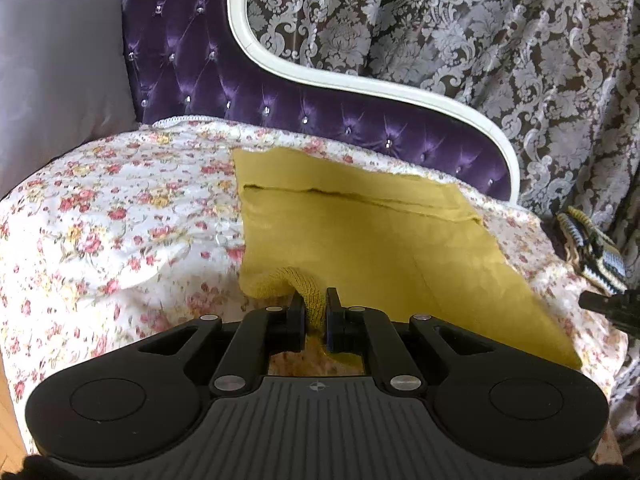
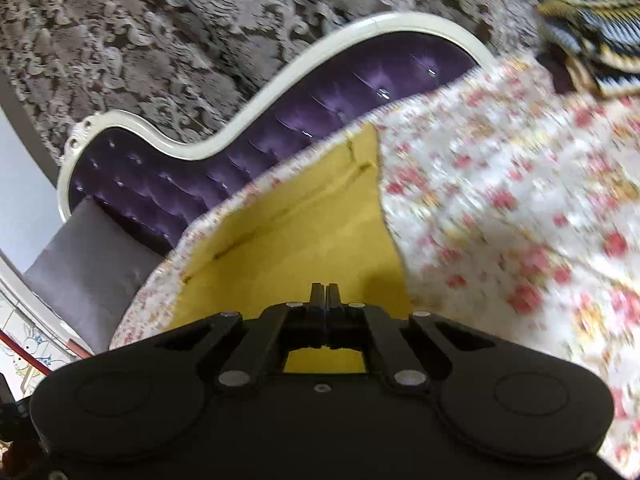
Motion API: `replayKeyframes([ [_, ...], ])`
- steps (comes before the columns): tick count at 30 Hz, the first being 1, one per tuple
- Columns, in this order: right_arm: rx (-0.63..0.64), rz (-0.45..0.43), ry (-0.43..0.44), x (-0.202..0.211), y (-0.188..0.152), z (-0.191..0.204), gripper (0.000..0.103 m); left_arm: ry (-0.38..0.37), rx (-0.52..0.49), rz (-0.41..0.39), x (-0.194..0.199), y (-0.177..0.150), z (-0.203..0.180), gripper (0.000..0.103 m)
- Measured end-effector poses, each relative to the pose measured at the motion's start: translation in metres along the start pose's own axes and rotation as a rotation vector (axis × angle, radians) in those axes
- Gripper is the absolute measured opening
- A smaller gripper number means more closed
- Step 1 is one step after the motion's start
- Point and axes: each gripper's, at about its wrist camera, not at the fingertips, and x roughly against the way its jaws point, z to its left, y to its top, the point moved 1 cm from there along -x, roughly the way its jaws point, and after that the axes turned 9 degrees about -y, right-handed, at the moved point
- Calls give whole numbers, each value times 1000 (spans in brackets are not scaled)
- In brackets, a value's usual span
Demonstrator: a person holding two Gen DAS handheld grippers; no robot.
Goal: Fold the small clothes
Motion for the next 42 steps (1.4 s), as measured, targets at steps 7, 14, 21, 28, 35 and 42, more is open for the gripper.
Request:
replayKeyframes([
  [7,43,-62,27,-27,39,19,7,-2,-19,-29,-16,27,10,8],
  [14,35,1,3,-56,61,9,16,1,4,-31,-40,49,25,8],
  [21,28,131,-74,-28,12,-16,53,-15,5,-19,-43,46,24,8],
  [28,32,149,-92,0,-25,-12,53,-13,-1,-5,-37,40,23,8],
  [35,56,167,-90,-4,-33,-5,42,-14,9,-2,-36,37,22,8],
  [42,72,114,-97,5,-25,-4,8,-19,13,0,-32,38,22,8],
])
